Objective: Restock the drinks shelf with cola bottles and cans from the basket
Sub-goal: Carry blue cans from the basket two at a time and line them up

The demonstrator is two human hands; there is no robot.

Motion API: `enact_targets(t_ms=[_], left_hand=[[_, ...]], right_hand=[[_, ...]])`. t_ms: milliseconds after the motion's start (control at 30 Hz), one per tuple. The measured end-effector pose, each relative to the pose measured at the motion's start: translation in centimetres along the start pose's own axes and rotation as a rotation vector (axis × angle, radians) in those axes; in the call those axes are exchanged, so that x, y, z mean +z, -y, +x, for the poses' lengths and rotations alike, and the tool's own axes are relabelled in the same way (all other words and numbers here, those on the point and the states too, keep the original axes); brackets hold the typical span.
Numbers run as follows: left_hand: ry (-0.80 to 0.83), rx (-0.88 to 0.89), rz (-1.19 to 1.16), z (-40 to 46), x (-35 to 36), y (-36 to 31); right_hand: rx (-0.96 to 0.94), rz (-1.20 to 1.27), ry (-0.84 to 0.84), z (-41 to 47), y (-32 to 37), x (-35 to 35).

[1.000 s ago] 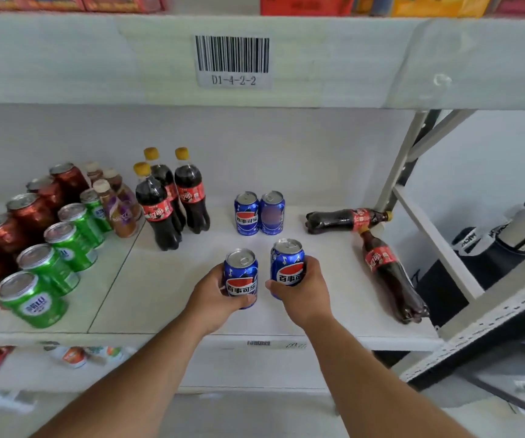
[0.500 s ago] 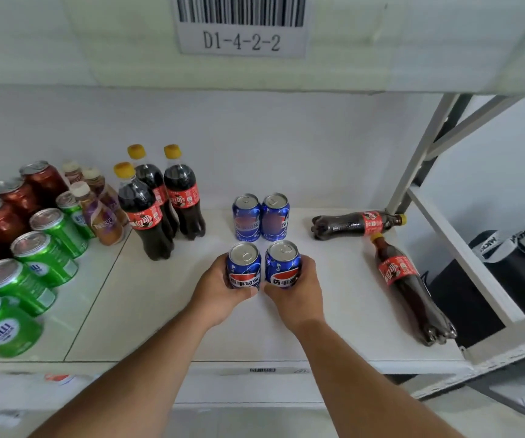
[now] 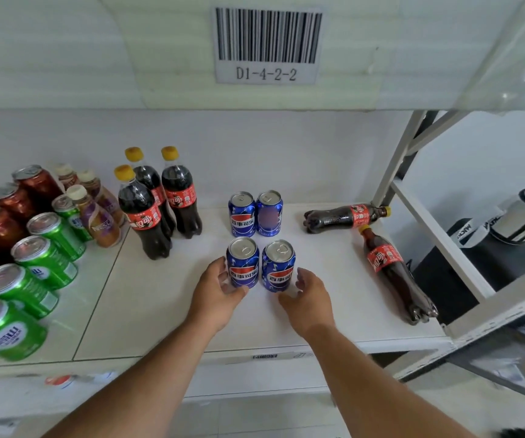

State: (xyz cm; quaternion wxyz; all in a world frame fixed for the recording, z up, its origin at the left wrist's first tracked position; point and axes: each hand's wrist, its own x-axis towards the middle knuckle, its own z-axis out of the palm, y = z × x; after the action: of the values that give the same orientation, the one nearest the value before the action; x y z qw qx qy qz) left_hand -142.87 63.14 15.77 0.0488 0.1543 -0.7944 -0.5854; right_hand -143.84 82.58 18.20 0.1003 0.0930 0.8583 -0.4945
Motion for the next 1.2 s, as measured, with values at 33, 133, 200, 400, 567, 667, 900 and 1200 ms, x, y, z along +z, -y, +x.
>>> enact_targets(t_ms=[33, 133, 200, 400, 567, 667, 900, 1200], left_hand=[[-0.01, -0.006, -0.003, -0.1, 0.1, 0.0], [-0.026, -0.018, -0.008, 0.0, 0.5, -0.1], [-0.024, -0.022, 0.005, 0.4, 0.8, 0.0], [-0.043, -0.047, 0.042, 1.5, 1.5, 0.5], [-0.022, -0.026, 0.065, 3.0, 1.6, -0.1], [-0.031, -0.011, 0.063, 4.4, 1.8, 0.1], [-0.049, 0.011, 0.085, 6.7, 2.3, 0.2], [-0.052, 0.003, 0.079, 8.1, 2.3, -0.1]], right_hand=[[0.004, -0.007, 0.003, -0.1, 0.2, -0.1], [-0.02, -0.028, -0.003, 0.1, 0.9, -0.1], [-0.02, -0.055, -0.002, 0.4, 1.0, 0.0], [-0.063, -0.117, -0.002, 2.1, 1.3, 0.3], [-0.076, -0.125, -0.013, 3.8, 2.1, 0.4], [-0.078, -0.126, -0.018, 4.8, 2.3, 0.5], [-0.06, -0.113, -0.01, 6.7, 3.0, 0.6], [-0.059, -0.119, -0.015, 7.8, 3.6, 0.7]])
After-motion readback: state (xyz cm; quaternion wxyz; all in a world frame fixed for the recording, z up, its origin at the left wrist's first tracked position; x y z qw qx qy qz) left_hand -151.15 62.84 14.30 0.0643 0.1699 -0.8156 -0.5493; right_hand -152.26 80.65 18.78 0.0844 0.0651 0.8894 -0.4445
